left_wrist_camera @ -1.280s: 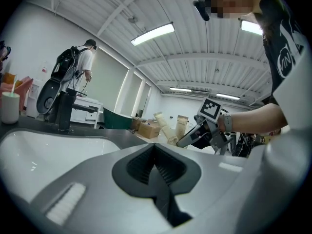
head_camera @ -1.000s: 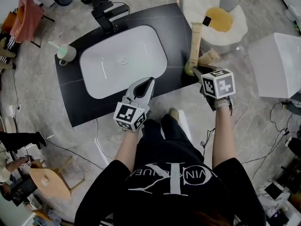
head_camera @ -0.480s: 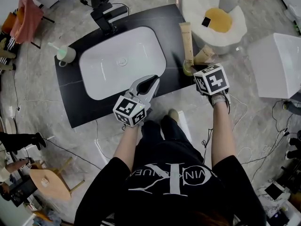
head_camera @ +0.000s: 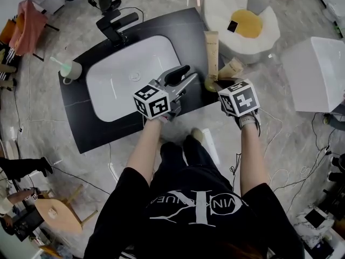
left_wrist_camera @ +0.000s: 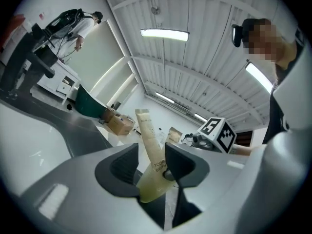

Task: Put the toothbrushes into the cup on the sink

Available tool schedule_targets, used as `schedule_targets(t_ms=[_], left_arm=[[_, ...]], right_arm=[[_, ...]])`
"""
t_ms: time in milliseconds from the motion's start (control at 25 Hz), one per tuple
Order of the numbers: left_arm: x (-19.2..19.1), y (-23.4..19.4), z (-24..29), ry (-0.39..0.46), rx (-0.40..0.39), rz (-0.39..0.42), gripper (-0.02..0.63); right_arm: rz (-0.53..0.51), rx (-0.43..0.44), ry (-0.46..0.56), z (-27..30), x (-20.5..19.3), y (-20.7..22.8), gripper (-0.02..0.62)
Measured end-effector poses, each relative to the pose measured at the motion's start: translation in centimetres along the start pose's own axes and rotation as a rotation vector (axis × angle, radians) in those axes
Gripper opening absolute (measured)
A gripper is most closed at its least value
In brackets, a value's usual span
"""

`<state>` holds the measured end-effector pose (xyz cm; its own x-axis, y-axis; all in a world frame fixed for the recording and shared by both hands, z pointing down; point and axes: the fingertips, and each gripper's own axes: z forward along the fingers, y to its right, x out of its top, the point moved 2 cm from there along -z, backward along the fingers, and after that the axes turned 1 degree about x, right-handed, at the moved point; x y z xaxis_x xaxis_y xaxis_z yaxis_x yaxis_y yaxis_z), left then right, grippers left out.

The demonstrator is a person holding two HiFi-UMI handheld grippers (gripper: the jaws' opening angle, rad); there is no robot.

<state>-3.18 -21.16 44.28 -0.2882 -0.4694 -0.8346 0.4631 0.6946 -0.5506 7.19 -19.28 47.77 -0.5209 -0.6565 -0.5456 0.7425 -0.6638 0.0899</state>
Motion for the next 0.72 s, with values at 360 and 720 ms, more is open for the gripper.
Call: schedule_targets(t_ms=[360, 720], left_arm=[[-0.4, -0.5, 5.5, -0.057, -0.171, -0.092, 0.23], [-0.3, -1.1, 7.7, -0.057, -0.28, -0.182, 0.23]], right_arm=[[-0.03, 0.02, 0.002, 0.2, 0.3, 0.0, 0.031], [-0.051, 0.04, 0.01, 0.2, 0.3, 0.0, 0.031]])
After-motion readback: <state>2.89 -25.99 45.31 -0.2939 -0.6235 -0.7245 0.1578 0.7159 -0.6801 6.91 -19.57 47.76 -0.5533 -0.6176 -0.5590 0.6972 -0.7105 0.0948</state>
